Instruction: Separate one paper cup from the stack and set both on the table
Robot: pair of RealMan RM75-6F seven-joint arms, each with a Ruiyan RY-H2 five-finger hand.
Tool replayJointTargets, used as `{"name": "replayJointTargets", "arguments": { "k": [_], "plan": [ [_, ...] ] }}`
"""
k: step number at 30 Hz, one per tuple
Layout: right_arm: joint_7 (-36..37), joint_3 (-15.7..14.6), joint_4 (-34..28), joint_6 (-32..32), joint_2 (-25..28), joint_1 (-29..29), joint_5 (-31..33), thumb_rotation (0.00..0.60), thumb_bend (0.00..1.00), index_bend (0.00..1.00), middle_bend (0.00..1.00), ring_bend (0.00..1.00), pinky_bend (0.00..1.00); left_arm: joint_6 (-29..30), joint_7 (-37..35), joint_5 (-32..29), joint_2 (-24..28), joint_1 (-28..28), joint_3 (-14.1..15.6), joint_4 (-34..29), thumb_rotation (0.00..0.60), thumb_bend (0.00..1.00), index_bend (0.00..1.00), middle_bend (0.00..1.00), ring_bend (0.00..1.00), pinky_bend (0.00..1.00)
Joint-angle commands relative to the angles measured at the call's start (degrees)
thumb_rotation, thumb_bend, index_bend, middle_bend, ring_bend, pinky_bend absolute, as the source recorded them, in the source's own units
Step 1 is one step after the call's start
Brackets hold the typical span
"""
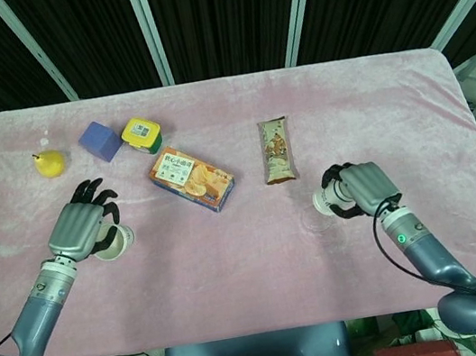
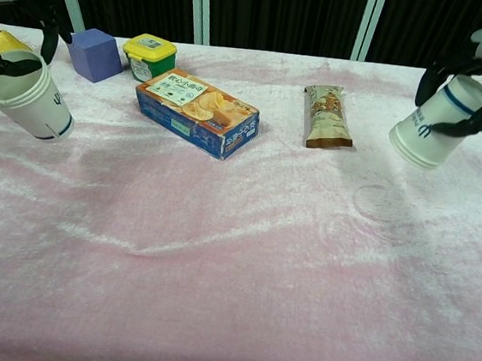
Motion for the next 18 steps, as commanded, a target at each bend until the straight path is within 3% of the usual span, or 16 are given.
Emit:
{"name": "replayJointTargets", "arguments": {
  "k": [1, 6, 18],
  "plan": [
    [-9.2, -5.0, 2.9, 4.8, -5.6, 0.6, -4.1, 0.600, 0.68, 0.87, 0.61, 0.73, 0.72, -1.2, -3.9, -0.2, -1.3, 1.0, 0.4, 3.2, 0.600, 0.65, 0.53, 0.23, 0.00, 0.02],
    [-15.1, -6.5, 4.4, 4.2, -8.3, 1.5, -4.1, 0.600, 0.68, 0.87, 0.60, 0.73, 0.72, -3.4, -9.3, 0.5, -3.6, 1.4, 0.4, 8.2, 0.600, 0.65, 0.53, 0.23, 0.00, 0.02],
    [-16.4, -6.8, 6.3, 0.3, -10.2, 2.8, -0.9, 0.600, 0.65, 0.85, 0.58, 0.70, 0.70, -5.1, -14.0, 3.2, -10.9, 1.4, 0.7, 19.4, 0.600, 0.65, 0.52, 0.23, 0.00, 0.01]
  ]
}}
